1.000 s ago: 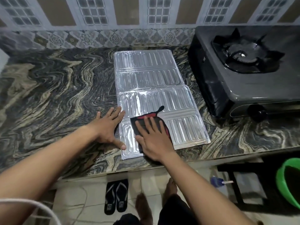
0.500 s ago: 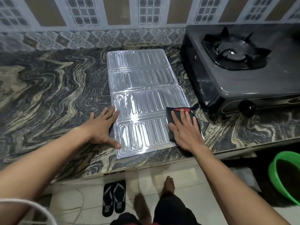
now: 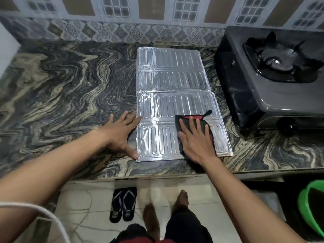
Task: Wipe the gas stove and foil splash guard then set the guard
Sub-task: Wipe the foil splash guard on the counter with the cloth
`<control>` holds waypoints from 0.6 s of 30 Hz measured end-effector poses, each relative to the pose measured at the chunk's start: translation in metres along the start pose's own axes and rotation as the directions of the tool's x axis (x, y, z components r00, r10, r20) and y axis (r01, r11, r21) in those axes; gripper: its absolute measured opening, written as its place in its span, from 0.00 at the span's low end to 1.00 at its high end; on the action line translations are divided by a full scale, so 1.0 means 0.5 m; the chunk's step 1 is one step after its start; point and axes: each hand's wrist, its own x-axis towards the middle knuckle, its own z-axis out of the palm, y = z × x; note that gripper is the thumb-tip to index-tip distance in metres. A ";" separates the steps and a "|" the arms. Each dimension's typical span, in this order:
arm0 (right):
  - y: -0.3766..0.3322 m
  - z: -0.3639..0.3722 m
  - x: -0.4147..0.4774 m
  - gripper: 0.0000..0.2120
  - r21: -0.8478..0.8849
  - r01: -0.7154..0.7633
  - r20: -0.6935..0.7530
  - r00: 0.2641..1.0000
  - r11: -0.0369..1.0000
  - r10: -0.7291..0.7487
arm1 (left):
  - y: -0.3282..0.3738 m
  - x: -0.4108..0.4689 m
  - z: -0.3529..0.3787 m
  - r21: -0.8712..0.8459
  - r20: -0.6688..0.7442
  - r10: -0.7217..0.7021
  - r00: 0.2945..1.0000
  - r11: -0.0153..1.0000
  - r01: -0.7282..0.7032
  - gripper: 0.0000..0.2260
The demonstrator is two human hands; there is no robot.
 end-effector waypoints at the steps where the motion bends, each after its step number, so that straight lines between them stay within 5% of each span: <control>1: -0.025 0.002 0.004 0.27 -0.009 0.055 0.009 0.998 0.998 -0.055 | 0.000 0.001 -0.001 0.000 0.004 -0.003 1.000 1.000 0.003 0.70; 12: -0.128 0.017 -0.006 0.24 -0.035 0.477 0.096 0.876 0.878 -0.472 | 0.006 -0.002 -0.002 -0.030 0.006 -0.026 1.000 0.999 0.027 0.70; 18: -0.064 0.026 -0.053 0.24 -0.066 0.485 0.094 0.873 0.872 -0.478 | 0.008 -0.004 -0.003 -0.041 0.009 -0.022 1.000 0.999 0.023 0.70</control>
